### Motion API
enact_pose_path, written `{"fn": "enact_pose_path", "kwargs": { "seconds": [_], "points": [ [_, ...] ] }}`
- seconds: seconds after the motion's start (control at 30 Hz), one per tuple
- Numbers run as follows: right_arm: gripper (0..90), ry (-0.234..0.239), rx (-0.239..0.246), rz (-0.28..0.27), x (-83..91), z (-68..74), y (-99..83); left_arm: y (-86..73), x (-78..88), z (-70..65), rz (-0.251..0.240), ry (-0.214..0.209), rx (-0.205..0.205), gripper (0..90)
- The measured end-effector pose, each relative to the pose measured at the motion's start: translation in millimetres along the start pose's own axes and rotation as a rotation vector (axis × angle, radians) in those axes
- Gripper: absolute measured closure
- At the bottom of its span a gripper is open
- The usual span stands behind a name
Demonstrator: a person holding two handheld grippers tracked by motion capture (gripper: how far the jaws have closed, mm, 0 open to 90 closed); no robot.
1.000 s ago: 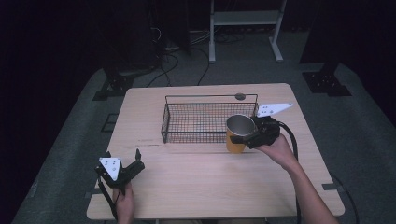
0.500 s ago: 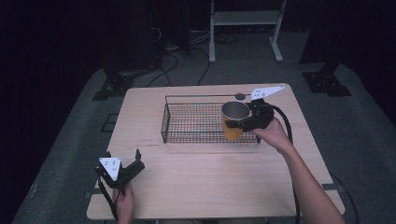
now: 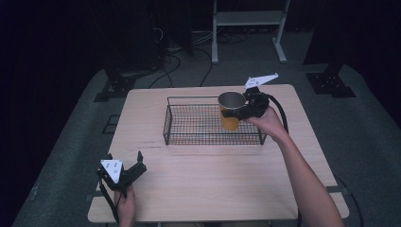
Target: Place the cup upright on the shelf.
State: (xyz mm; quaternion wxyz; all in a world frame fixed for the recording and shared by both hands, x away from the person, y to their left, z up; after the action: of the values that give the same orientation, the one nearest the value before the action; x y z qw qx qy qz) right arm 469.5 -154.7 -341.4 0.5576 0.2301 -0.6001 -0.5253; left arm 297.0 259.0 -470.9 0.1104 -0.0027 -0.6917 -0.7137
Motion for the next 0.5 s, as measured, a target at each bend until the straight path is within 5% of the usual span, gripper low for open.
{"fn": "enact_pose_path", "kwargs": {
  "seconds": [0.5],
  "points": [
    [12.5,0.008,-0.006,0.036,-31.8,-22.0,-3.4,0.0,0.1,-0.5,0.001,-0.001,-0.003,0.0]
  ]
}}
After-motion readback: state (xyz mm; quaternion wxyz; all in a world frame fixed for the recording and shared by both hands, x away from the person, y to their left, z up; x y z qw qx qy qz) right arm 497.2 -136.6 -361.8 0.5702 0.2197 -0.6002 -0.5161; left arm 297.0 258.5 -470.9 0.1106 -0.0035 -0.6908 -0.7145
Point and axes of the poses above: each handheld gripper's, and its own axes: x roughly backward along the jaws, y roughly out of its top, z roughly to its left, the point moved 2 cm from there along -x, roughly forward along the jaws, and after that the axes turned 4 degrees about y, right-handed, at the moved point
